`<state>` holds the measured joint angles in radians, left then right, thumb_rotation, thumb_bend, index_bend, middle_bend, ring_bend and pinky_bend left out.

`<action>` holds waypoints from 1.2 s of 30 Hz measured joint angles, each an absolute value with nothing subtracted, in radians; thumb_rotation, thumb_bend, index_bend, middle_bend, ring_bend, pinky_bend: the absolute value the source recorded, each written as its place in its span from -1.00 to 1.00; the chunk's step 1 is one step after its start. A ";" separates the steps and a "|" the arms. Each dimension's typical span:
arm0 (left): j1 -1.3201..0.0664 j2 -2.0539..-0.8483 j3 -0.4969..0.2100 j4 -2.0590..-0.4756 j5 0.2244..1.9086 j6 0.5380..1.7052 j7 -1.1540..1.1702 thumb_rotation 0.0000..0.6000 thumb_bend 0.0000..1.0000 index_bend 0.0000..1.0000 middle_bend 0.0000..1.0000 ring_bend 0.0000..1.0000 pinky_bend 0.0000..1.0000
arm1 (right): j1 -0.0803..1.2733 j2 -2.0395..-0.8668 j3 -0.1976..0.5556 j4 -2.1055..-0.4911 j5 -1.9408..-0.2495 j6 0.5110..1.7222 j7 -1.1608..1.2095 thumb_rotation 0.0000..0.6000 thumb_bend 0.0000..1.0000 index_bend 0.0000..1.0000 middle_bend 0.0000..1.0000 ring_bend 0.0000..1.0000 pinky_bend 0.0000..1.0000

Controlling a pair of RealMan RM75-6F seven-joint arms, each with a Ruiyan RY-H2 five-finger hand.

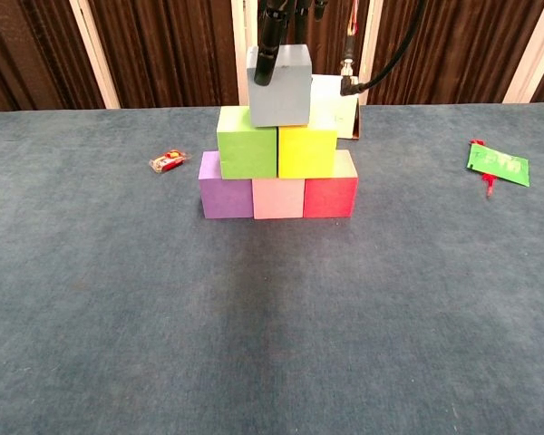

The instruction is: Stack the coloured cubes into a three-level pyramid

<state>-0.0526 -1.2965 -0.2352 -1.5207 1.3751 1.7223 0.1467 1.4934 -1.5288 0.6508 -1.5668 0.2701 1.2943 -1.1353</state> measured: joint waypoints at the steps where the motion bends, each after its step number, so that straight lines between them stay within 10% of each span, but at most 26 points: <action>1: -0.053 -1.297 -0.236 -1.520 1.375 1.722 0.147 1.00 -0.32 -0.79 -0.96 -1.00 -1.00 | 1.493 -1.529 0.651 -1.568 0.269 1.294 -1.136 1.00 -0.49 -0.17 -0.19 -0.59 -1.00; 36: -0.053 -1.301 -0.241 -1.517 1.371 1.726 0.147 1.00 -0.32 -0.80 -0.96 -1.00 -1.00 | 1.483 -1.539 0.660 -1.571 0.258 1.293 -1.147 1.00 -0.49 -0.31 -0.39 -0.68 -1.00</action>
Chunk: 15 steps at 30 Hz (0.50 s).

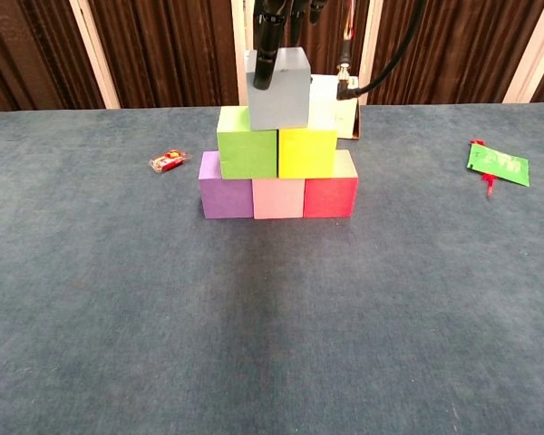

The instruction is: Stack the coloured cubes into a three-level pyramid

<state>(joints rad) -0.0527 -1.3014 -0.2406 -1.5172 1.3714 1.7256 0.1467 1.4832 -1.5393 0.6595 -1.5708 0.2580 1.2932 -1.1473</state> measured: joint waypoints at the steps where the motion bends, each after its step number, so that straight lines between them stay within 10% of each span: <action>1: -0.053 -1.301 -0.241 -1.517 1.371 1.726 0.146 1.00 -0.32 -0.80 -0.96 -1.00 -1.00 | 1.484 -1.539 0.660 -1.571 0.259 1.295 -1.149 1.00 -0.49 -0.32 -0.40 -0.68 -1.00; 15: -0.053 -1.302 -0.241 -1.516 1.371 1.725 0.148 1.00 -0.32 -0.81 -0.96 -1.00 -1.00 | 1.484 -1.536 0.664 -1.575 0.269 1.301 -1.162 1.00 -0.49 -0.39 -0.46 -0.72 -1.00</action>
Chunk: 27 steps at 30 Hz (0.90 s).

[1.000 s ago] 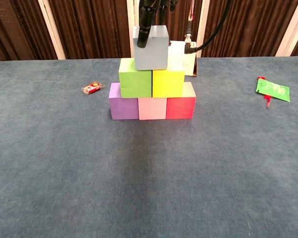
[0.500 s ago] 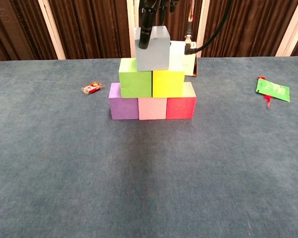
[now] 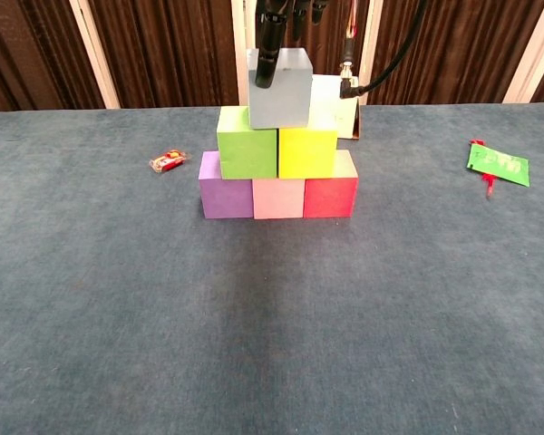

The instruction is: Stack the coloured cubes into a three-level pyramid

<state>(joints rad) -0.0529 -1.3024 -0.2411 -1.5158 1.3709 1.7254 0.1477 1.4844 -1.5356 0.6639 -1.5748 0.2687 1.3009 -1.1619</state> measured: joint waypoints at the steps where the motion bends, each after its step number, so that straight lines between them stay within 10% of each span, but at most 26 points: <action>1: -0.053 -1.302 -0.241 -1.516 1.371 1.725 0.148 1.00 -0.32 -0.81 -0.96 -1.00 -1.00 | 1.484 -1.535 0.664 -1.575 0.270 1.301 -1.163 1.00 -0.49 -0.39 -0.47 -0.73 -1.00; 27: -0.055 -1.307 -0.242 -1.512 1.373 1.727 0.149 1.00 -0.32 -0.81 -0.96 -1.00 -1.00 | 1.487 -1.522 0.672 -1.598 0.287 1.312 -1.187 1.00 -0.49 -0.58 -0.59 -0.82 -1.00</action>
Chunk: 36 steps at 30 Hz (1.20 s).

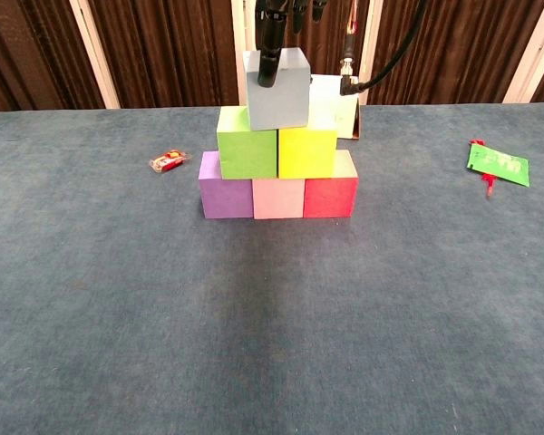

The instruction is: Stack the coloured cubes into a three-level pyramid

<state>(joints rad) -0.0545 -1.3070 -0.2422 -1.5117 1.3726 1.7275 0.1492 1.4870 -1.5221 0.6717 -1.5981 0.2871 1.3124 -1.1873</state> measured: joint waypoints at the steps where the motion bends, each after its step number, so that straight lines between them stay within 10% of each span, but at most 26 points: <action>1: -0.054 -1.307 -0.242 -1.512 1.372 1.728 0.149 1.00 -0.32 -0.81 -0.96 -1.00 -1.00 | 1.487 -1.521 0.672 -1.599 0.290 1.312 -1.189 1.00 -0.49 -0.64 -0.62 -0.84 -1.00; 8: -0.055 -1.308 -0.244 -1.509 1.371 1.729 0.148 1.00 -0.32 -0.82 -0.96 -1.00 -1.00 | 1.481 -1.503 0.684 -1.621 0.323 1.301 -1.205 1.00 -0.49 -1.00 -0.94 -1.00 -1.00; 36: -0.069 -1.308 -0.219 -1.483 1.408 1.695 0.091 1.00 -0.32 -0.83 -1.00 -1.00 -1.00 | 1.028 -1.154 0.600 -2.081 -0.209 1.262 -0.732 1.00 -0.50 -1.00 -1.00 -1.00 -1.00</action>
